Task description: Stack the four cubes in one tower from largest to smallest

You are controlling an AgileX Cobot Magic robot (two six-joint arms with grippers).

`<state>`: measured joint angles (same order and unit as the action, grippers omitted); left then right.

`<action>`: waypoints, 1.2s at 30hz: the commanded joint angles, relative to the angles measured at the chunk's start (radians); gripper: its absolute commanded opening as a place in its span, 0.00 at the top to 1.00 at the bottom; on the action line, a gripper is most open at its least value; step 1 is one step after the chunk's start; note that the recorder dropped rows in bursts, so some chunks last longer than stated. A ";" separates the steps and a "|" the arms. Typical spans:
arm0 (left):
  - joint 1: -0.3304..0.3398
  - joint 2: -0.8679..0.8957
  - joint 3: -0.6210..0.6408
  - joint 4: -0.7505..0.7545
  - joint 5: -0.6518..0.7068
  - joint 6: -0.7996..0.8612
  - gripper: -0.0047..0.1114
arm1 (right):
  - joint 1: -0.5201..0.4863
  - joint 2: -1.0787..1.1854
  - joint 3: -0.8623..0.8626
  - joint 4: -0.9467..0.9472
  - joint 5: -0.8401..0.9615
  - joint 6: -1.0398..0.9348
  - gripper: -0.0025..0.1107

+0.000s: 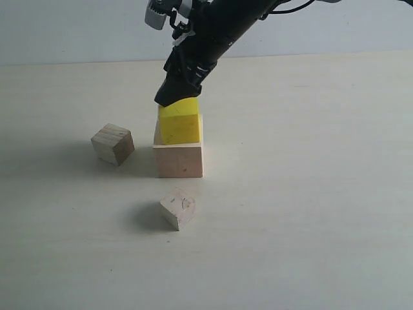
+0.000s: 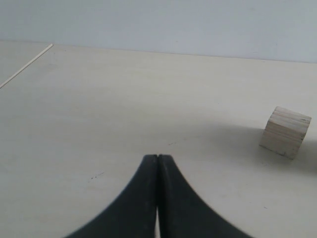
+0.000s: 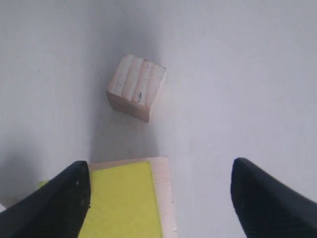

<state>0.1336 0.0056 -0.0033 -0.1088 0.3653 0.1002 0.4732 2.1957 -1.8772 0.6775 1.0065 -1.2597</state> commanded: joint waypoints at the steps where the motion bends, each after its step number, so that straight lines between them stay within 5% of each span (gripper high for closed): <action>1: -0.007 -0.006 0.003 0.002 -0.011 0.000 0.96 | 0.003 -0.015 -0.004 0.012 -0.008 0.012 0.32; 9: -0.007 -0.006 0.003 0.002 -0.011 0.000 0.96 | 0.001 -0.144 -0.004 0.018 -0.049 0.104 0.39; 13: -0.007 -0.006 0.003 0.002 -0.011 0.000 0.96 | 0.001 -0.245 -0.004 -0.096 -0.149 0.244 0.66; 17: -0.007 -0.006 0.003 0.002 -0.011 0.000 0.96 | 0.001 -0.315 -0.004 -0.412 -0.177 0.679 0.97; 24: -0.007 -0.006 0.003 0.002 -0.011 0.000 0.96 | 0.001 -0.481 0.130 -0.663 -0.370 1.141 0.98; 30: -0.007 -0.006 0.003 0.002 -0.011 0.000 0.96 | -0.039 -0.700 0.534 -0.684 -0.577 1.152 0.98; 36: -0.007 -0.006 0.003 0.002 -0.011 0.000 0.96 | -0.209 -0.883 0.795 -0.717 -0.646 1.167 0.98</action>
<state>0.1336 0.0056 -0.0033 -0.1088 0.3653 0.1002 0.3321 1.3827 -1.1530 -0.0181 0.4001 -0.1071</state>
